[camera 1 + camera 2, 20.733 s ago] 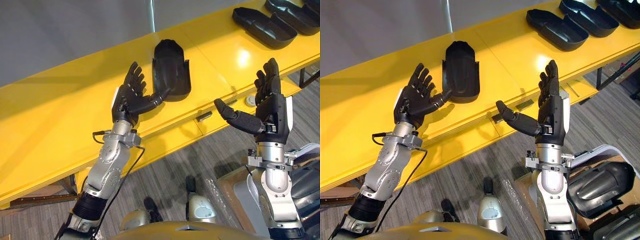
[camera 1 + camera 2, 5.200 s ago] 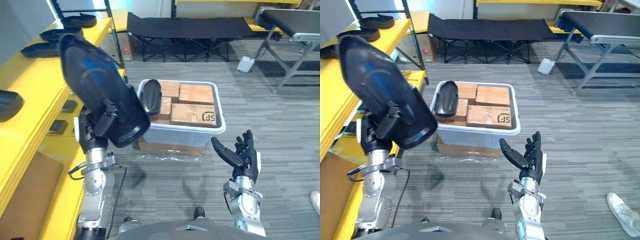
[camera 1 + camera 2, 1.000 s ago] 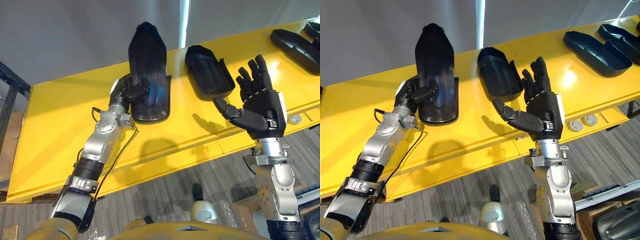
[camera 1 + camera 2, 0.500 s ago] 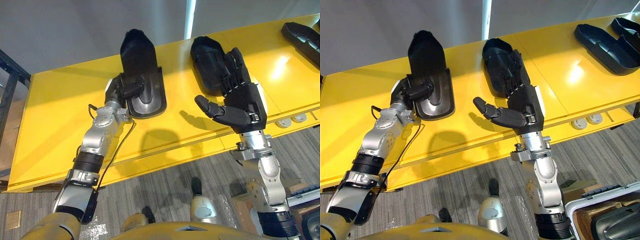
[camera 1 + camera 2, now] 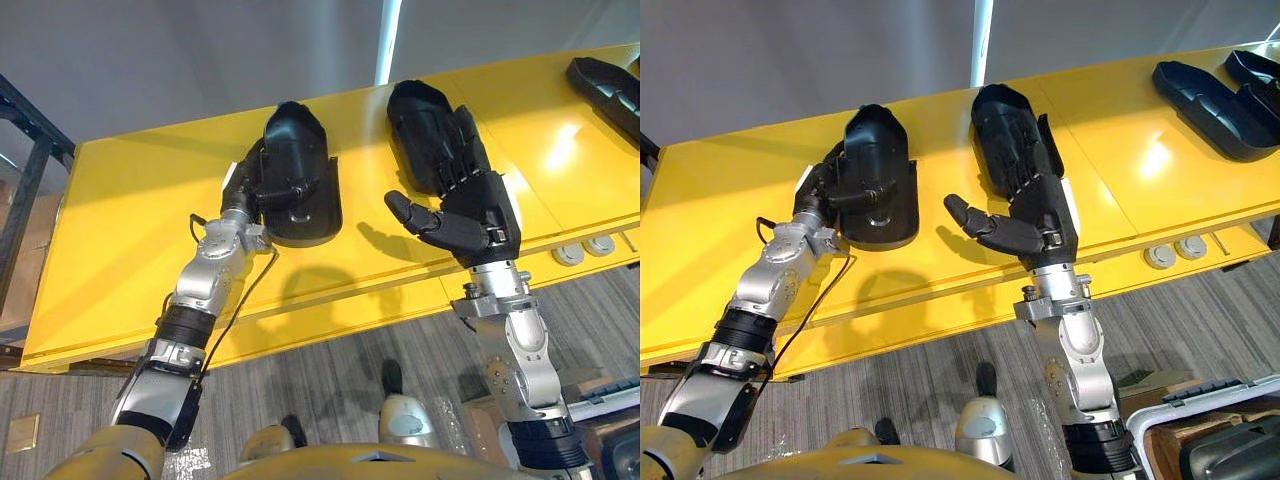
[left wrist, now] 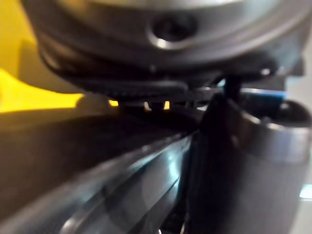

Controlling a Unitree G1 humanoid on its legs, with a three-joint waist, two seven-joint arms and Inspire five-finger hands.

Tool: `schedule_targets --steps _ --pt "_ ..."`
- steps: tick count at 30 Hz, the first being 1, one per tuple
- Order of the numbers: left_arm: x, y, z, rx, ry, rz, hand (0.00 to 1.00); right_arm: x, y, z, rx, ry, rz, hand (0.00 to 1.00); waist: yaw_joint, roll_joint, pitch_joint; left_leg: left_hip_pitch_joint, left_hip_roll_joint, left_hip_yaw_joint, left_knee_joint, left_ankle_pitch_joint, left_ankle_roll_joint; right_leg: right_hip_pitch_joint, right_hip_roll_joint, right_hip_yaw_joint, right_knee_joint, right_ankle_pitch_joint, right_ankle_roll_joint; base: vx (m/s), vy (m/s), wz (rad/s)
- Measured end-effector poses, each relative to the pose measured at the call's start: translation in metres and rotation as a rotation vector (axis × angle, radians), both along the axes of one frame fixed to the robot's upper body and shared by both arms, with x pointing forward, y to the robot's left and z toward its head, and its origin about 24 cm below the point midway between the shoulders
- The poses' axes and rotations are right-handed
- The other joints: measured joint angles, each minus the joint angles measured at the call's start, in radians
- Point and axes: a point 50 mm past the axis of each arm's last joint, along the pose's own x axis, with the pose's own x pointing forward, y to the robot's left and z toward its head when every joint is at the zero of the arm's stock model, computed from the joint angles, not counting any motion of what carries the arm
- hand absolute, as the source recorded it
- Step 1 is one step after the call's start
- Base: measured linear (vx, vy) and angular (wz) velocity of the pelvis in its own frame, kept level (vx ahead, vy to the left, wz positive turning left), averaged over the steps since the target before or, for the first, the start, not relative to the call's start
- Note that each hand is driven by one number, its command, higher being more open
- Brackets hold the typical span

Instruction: Walk over and take three plastic housings, then place them on the shelf

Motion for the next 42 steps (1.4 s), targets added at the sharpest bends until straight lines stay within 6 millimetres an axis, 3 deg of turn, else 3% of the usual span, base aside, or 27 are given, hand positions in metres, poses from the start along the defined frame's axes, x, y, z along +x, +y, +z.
schedule_targets --steps 10,19,22,26,28,30,32,36,39,42 --pt "-0.002 0.005 -0.009 0.004 -0.016 0.05 1.0 0.0 0.003 -0.004 0.023 0.005 0.007 1.0 0.001 -0.016 -0.019 0.024 0.007 0.011 -0.016 0.006 -0.008 0.019 0.011 0.004 -0.019 0.008 0.0 -0.03 -0.012 -0.03" --pt "-0.008 0.005 -0.014 0.01 0.005 0.103 1.0 -0.001 0.02 -0.01 0.051 0.019 0.064 1.0 0.002 -0.017 -0.068 0.041 0.008 0.007 -0.03 0.017 -0.011 0.03 0.013 -0.007 -0.02 0.008 0.0 -0.03 -0.008 0.01" --pt "-0.01 0.007 0.0 0.034 -0.066 0.173 1.0 -0.002 0.024 -0.012 0.056 0.032 0.047 1.0 0.005 -0.017 -0.072 0.046 0.008 -0.005 -0.032 0.02 -0.011 0.045 0.011 -0.024 -0.02 0.008 -0.001 -0.06 -0.016 0.09" --pt "-0.018 0.014 0.045 -0.013 -0.292 0.25 1.0 -0.004 0.032 -0.018 0.056 0.051 0.034 1.0 0.009 -0.015 -0.09 0.039 0.008 -0.022 -0.041 0.029 -0.012 0.046 0.01 -0.043 -0.02 0.004 -0.006 -0.05 -0.027 0.14" --pt "-0.028 0.011 0.068 -0.044 -0.407 0.227 1.0 -0.006 0.038 -0.024 0.041 0.075 0.024 1.0 0.015 -0.013 -0.11 0.033 0.01 -0.037 -0.05 0.037 -0.014 0.045 0.012 -0.058 -0.02 0.002 -0.01 -0.01 -0.024 0.19" --pt "-0.037 0.01 0.071 -0.058 -0.441 0.216 1.0 -0.007 0.043 -0.026 0.041 0.089 0.039 1.0 0.025 -0.007 -0.122 0.033 0.011 -0.039 -0.052 0.039 -0.015 0.045 0.012 -0.062 -0.02 0.002 -0.01 -0.01 -0.009 0.04" --pt "-0.047 0.009 0.061 -0.08 -0.425 0.22 1.0 -0.007 0.046 -0.029 0.043 0.103 0.05 1.0 0.035 -0.001 -0.137 0.033 0.009 -0.045 -0.06 0.043 -0.015 0.045 0.011 -0.07 -0.02 0.002 -0.01 -0.02 -0.005 0.1" --pt "-0.087 0.023 0.027 -0.152 -0.359 0.311 1.0 -0.009 0.057 -0.032 0.041 0.124 0.098 1.0 0.052 0.0 -0.141 0.032 0.01 -0.071 -0.064 0.05 -0.015 0.06 0.01 -0.101 -0.021 0.001 -0.01 -0.03 -0.009 0.16" --pt "-0.115 0.033 0.018 -0.188 -0.374 0.367 1.0 -0.01 0.067 -0.037 -0.041 0.149 0.116 1.0 0.093 -0.004 -0.143 0.028 0.01 -0.096 -0.066 0.057 -0.016 0.072 0.009 -0.127 -0.021 -0.002 -0.015 -0.04 -0.018 0.24" --pt "-0.13 0.034 0.019 -0.19 -0.403 0.334 1.0 -0.013 0.078 -0.042 -0.109 0.173 0.111 1.0 0.125 -0.011 -0.147 0.017 0.008 -0.124 -0.074 0.069 -0.016 0.079 0.006 -0.156 -0.021 -0.006 -0.02 -0.05 -0.022 0.3"
